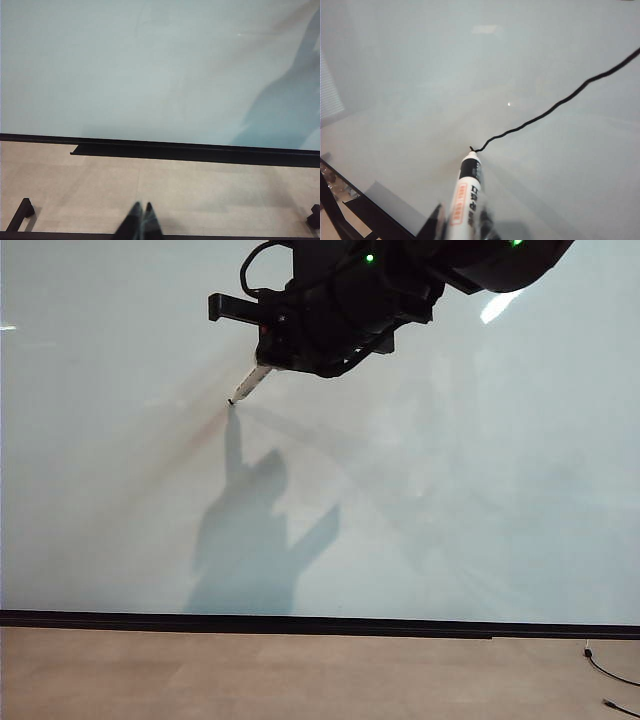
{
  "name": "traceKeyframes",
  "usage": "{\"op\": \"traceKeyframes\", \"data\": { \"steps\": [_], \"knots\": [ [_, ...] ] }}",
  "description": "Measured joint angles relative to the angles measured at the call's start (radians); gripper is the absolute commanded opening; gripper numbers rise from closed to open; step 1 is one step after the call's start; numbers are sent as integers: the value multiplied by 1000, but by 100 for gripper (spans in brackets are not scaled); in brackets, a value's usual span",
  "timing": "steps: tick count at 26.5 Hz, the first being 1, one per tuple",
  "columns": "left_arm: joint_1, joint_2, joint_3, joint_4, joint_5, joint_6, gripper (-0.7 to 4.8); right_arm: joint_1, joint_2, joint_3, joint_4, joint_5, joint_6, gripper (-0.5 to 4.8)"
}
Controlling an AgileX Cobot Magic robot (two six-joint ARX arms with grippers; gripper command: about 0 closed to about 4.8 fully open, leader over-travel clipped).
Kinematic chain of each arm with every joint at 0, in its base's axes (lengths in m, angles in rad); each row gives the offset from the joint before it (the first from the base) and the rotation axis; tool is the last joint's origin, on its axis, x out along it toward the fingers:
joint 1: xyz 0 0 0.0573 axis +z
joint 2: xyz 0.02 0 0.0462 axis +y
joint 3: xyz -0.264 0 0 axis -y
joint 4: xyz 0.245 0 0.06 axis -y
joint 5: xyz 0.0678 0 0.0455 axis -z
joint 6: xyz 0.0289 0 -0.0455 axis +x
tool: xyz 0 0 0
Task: Pick up the pen on the shelf to the right of the whiteboard and write the letter Z.
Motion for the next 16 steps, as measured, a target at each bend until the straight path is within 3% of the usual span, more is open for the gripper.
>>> {"op": "traceKeyframes", "data": {
  "steps": [16],
  "knots": [
    [0,0,0,0,0,0,-4,-50,-97,-100,-8,-4,-1,-6]
  ]
}}
